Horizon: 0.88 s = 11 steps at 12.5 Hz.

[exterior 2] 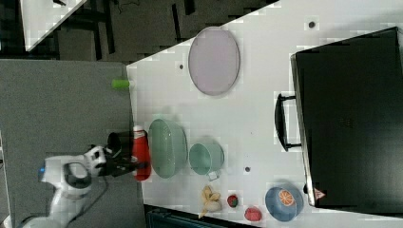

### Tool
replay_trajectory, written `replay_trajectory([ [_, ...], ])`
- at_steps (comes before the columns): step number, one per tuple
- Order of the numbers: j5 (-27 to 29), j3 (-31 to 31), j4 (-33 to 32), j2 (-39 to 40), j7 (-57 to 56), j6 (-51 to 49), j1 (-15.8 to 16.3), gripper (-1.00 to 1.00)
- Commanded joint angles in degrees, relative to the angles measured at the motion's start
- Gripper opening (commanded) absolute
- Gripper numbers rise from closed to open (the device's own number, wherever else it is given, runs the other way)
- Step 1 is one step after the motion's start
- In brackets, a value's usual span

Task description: Pick ketchup from strainer and place it on the table

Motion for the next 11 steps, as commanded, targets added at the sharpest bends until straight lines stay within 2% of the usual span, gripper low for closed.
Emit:
replay_trajectory([
  [1,3.91,0.93,8.49,-1.41,-5.2,-8.38,-4.56,0.19],
  [6,3.94,-3.92,20.58,-1.35,-8.36,-18.83,-9.55,0.19],
  [8,3.81,-6.68,22.6,-1.36,-10.01,-20.12,-11.57,0.19],
  [11,3.64,-11.6,23.11,-1.51,-19.01,-20.22,-14.64,0.19],
])
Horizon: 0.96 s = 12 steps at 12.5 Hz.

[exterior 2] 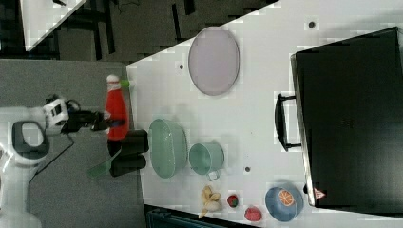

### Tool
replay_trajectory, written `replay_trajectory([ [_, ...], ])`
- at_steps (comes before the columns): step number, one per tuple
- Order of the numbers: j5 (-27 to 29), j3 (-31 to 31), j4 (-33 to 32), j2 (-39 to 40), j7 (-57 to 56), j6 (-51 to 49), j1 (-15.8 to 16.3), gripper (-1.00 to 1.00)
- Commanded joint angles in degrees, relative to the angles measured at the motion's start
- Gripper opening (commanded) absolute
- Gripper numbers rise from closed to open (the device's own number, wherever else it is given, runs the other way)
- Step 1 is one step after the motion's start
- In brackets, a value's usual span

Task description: Pick ketchup from strainer and place it on the table

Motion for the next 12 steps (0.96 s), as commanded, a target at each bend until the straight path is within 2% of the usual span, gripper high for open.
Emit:
replay_trajectory([
  [1,0.34,-5.25,0.17,0.05,-12.69,-1.77,-5.05,0.19],
  [6,-0.77,-15.28,-1.32,0.03,-25.84,-2.06,-7.15,0.19],
  [12,-2.42,-19.58,-8.93,-0.01,-26.24,1.01,-7.23,0.19],
])
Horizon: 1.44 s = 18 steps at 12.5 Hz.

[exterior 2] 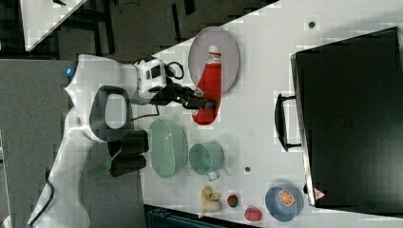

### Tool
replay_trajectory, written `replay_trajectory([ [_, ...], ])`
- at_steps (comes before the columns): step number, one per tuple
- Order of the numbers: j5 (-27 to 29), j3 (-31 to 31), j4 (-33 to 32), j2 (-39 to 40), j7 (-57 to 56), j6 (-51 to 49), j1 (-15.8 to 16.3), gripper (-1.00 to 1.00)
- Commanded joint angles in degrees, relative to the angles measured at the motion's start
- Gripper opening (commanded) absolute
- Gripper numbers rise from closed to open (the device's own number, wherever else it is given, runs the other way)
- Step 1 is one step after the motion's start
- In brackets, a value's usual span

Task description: Pick ketchup from strainer and place it on the table

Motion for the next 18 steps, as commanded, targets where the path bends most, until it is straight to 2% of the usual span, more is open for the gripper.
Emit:
replay_trajectory([
  [1,-1.22,1.36,-4.98,-1.12,-3.62,4.2,3.46,0.19],
  [6,-1.78,-0.32,-15.69,-0.06,-3.53,13.76,3.44,0.19],
  [11,-1.79,-2.2,-20.9,4.8,-3.53,25.59,3.45,0.19],
  [12,-1.82,-2.57,-21.45,5.7,-3.53,27.74,3.46,0.27],
  [15,-2.12,-3.33,-22.32,6.74,-3.55,31.2,3.46,0.9],
  [16,-2.37,-3.32,-22.08,6.03,-3.65,30.58,3.46,1.0],
  [18,-2.25,-2.91,-20.79,2.39,-3.55,28.8,3.46,1.0],
])
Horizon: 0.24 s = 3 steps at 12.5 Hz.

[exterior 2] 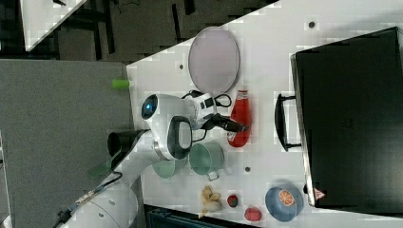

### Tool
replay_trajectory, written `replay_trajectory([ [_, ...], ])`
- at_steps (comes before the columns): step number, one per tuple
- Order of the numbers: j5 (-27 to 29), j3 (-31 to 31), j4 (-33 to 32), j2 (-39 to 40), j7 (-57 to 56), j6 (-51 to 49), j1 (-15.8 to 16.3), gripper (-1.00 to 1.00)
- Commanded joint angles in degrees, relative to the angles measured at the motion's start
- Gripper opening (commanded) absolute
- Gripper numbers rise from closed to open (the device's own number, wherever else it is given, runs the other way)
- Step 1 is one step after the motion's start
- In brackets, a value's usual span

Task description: Pick ketchup from strainer and place it on the table

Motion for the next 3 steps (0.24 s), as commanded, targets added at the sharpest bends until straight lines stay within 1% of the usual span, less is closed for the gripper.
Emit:
replay_trajectory([
  [1,0.19,-0.35,3.56,-7.89,-1.91,-1.66,0.04,1.0],
  [3,1.17,0.49,7.68,-12.75,-0.89,-8.24,0.08,1.0],
])
